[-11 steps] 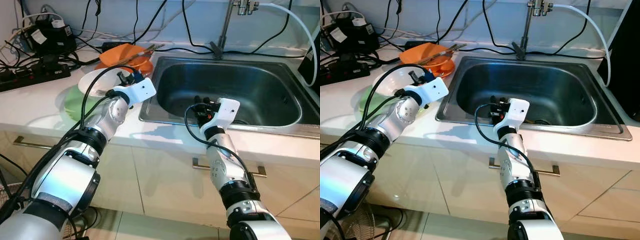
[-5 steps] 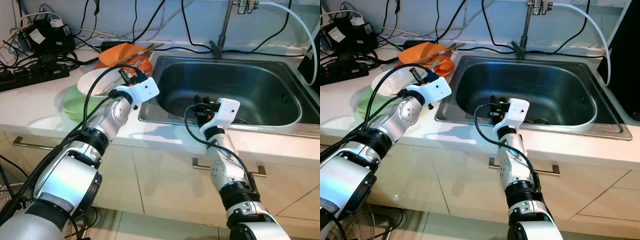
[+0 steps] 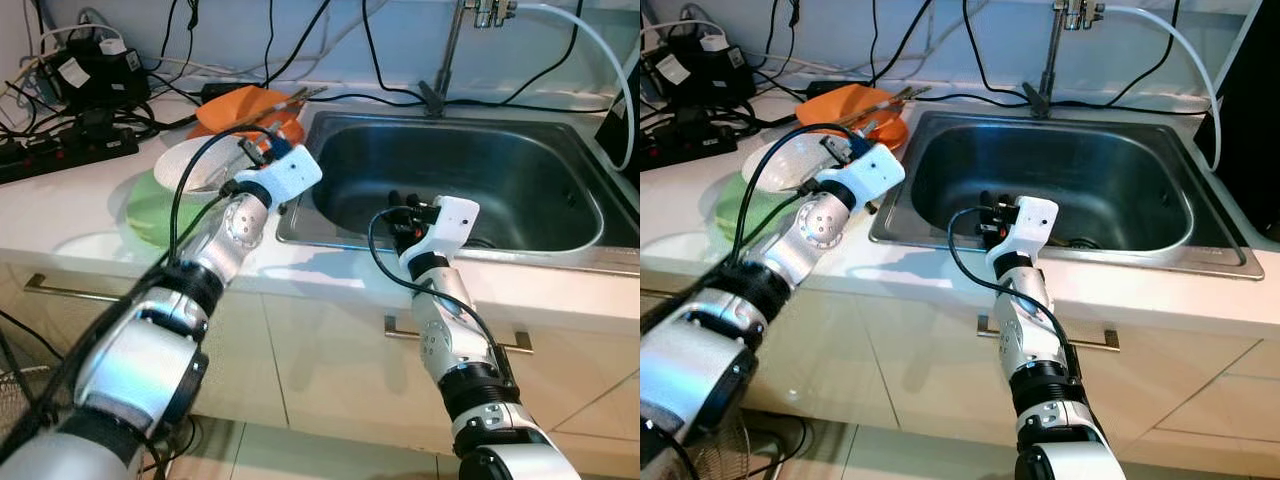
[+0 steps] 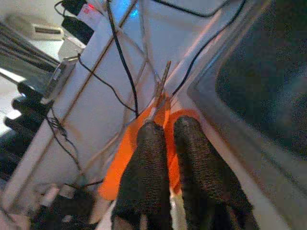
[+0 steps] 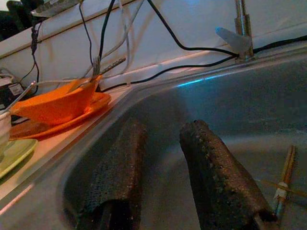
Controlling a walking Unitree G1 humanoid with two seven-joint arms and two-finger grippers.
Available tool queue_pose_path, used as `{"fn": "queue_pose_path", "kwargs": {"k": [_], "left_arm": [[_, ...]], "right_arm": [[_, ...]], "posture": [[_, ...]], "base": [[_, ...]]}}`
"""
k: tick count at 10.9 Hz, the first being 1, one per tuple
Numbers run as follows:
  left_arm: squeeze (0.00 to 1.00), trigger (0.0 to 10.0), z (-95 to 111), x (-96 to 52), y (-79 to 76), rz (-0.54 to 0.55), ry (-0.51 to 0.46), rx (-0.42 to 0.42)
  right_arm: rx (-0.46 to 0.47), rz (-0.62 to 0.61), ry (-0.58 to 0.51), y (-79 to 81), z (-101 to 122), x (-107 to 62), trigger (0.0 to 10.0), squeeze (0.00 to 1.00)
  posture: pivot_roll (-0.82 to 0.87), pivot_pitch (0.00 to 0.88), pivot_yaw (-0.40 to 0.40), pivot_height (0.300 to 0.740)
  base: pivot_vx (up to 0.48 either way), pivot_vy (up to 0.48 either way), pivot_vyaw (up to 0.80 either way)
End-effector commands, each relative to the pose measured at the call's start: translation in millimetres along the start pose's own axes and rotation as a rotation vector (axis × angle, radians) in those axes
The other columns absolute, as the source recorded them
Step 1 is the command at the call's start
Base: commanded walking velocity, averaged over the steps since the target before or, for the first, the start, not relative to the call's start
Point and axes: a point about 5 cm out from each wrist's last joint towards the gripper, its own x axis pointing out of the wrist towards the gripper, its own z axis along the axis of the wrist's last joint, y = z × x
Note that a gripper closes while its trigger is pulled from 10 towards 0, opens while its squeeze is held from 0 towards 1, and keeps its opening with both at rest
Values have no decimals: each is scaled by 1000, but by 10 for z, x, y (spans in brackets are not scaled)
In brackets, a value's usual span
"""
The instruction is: Kitchen organization
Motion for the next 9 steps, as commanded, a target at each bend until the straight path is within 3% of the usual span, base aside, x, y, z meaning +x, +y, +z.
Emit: {"fn": "queue_pose_path", "kwargs": {"k": [1,2,4,6,9], "left_arm": [[298,10000,10,-29,-26,-12,-25,-62],[0,10000,-23,-80,-42,4,-33,-105],[0,10000,-115,-206,-55,100,-34,-269],[0,10000,-276,-454,-89,205,-20,-416],[0,10000,-392,-622,-49,254,19,-479]], "right_arm": [[1,-19,64,-34,-119,-43,10000,0],[3,-17,65,-28,-116,-34,10000,0],[5,-11,64,-8,-112,-21,10000,0],[1,-6,58,-19,-93,-17,10000,0],[-3,9,63,0,-93,0,10000,0]], "posture": [[129,21,62,740],[135,22,60,740],[136,22,59,740],[136,21,55,740],[149,10,40,740]], "base": [[0,0,0],[0,0,0],[0,0,0],[0,0,0],[0,0,0]]}}
